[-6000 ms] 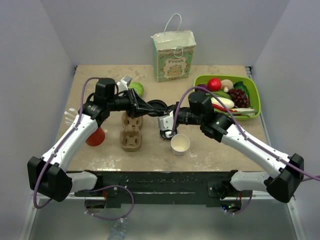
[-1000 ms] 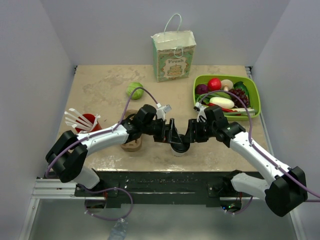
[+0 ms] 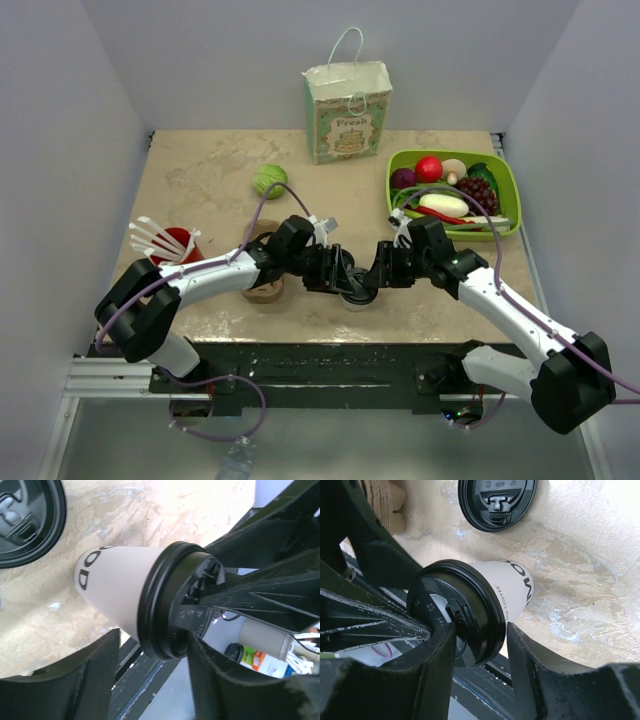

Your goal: Pack the takeout coffee

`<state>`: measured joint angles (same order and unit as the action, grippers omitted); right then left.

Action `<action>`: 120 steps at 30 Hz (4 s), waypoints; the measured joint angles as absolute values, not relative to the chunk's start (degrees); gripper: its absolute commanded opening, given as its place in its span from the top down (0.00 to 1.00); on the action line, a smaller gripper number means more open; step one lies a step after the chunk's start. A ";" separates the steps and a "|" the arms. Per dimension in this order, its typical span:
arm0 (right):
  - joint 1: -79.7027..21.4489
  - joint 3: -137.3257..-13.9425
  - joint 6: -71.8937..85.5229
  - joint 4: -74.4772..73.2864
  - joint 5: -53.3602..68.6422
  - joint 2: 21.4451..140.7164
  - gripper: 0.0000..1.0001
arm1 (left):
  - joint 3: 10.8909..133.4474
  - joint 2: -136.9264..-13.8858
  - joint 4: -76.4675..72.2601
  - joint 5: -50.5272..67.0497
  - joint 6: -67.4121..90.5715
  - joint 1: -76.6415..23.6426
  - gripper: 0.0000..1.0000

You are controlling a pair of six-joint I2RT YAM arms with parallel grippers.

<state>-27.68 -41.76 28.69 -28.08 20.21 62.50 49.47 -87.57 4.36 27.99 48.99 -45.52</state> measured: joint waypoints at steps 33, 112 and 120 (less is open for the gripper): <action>-27.57 -49.87 24.38 -33.36 11.51 63.64 0.27 | 55.11 -88.88 5.74 22.79 47.37 -45.15 0.05; -26.17 -39.66 25.17 -27.44 12.32 57.25 0.29 | 59.16 -82.65 9.30 20.56 41.32 -45.52 0.00; -26.17 -42.76 24.23 -28.82 13.41 56.42 0.23 | 62.87 -78.85 19.35 10.76 39.53 -44.95 0.00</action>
<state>-26.17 -42.76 24.23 -28.82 13.41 56.42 62.87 -78.85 19.35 10.76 39.53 -44.95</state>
